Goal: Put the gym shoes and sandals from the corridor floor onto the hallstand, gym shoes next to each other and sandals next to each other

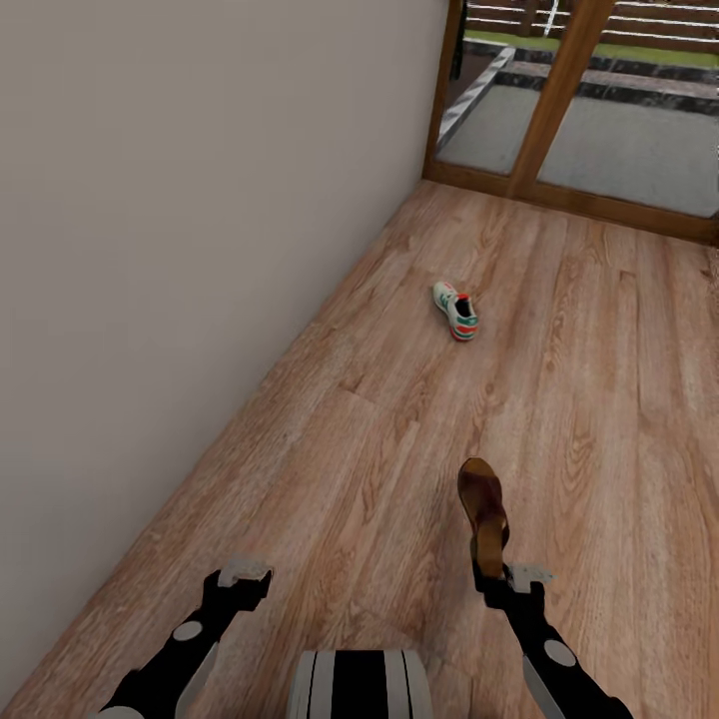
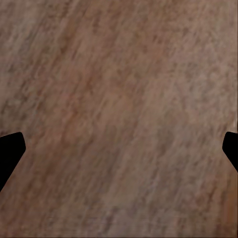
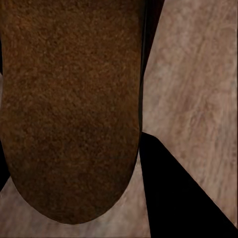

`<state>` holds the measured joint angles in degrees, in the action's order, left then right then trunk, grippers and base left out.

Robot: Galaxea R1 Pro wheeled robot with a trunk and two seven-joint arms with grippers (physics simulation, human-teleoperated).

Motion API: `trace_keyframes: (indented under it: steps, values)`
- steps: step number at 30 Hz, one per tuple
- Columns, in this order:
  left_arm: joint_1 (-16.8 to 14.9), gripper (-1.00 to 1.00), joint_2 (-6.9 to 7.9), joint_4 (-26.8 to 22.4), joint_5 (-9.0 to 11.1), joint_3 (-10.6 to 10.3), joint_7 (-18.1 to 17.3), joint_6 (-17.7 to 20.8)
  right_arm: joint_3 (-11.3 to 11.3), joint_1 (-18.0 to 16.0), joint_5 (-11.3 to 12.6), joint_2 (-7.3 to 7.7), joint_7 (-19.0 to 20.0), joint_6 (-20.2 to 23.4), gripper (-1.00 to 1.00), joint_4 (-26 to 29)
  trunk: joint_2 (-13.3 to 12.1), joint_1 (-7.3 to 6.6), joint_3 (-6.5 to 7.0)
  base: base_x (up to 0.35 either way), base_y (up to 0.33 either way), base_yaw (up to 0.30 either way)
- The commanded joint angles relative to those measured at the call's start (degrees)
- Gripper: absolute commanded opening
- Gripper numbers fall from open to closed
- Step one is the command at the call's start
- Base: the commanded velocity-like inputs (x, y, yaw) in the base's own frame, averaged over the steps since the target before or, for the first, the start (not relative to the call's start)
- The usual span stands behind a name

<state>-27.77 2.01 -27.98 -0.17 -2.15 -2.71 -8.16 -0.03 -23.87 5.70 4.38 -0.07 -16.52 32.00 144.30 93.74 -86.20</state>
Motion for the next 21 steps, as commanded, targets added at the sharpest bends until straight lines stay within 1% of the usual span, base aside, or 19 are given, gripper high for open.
trace_keyframes:
  steps: [1,2,4,7,8,12,15,19,20,21]
  values:
    - [0.27,1.00,0.15,0.05,-0.01,-0.21,0.03,-0.40,0.18,0.02,0.77,0.13,-0.01,-1.24,-1.00,-0.07,-0.01,-0.03,0.20,0.000,0.000,0.000]
    - [0.98,1.00,0.51,0.13,-0.01,-0.21,0.27,-0.74,0.15,0.03,0.76,0.61,0.05,-3.58,-1.00,-0.03,-0.02,-0.06,0.42,0.000,0.000,0.000]
    - [1.70,1.00,0.84,0.49,0.12,-0.19,0.98,-1.03,0.17,0.07,0.78,1.09,0.10,-4.90,-1.00,0.02,-0.05,-0.11,0.87,0.000,0.000,0.000]
    - [2.20,1.00,1.01,1.01,0.58,-0.18,1.90,-1.38,0.19,0.08,0.75,1.67,0.14,-5.70,-1.00,-0.01,-0.09,-0.18,1.53,0.000,0.000,0.000]
    - [2.40,1.00,1.06,1.46,1.07,-0.20,2.41,-1.70,0.19,0.09,0.74,1.81,0.14,-5.81,-1.00,-0.04,-0.10,-0.21,1.75,0.000,0.000,0.000]
    - [2.70,1.00,1.09,3.58,2.29,-0.26,3.09,-3.72,0.20,0.13,0.70,2.76,0.03,-6.15,-1.00,-0.94,-0.15,-0.31,2.65,0.000,0.000,0.000]
    - [2.77,1.00,0.96,6.02,2.66,-0.30,3.25,-6.45,0.15,0.19,0.80,3.22,-0.06,-6.37,-1.00,-3.65,-0.19,-0.39,3.46,0.000,0.000,-0.039]
    - [2.80,1.00,0.71,8.91,2.80,-0.31,3.30,-9.53,0.13,0.22,1.00,3.30,-0.19,-6.75,-1.00,-8.34,-0.25,-0.49,4.64,0.000,0.000,-0.086]
    - [2.80,1.00,0.62,10.02,2.80,-0.31,3.31,-10.86,0.13,0.22,1.06,3.30,-0.22,-7.14,-1.00,-9.79,-0.26,-0.52,4.94,0.000,0.000,-0.097]
    - [2.80,1.00,0.59,10.50,2.80,-0.31,3.31,-11.54,0.12,0.22,1.08,3.33,-0.23,-7.40,-1.00,-10.35,-0.27,-0.54,5.24,0.000,0.000,-0.097]
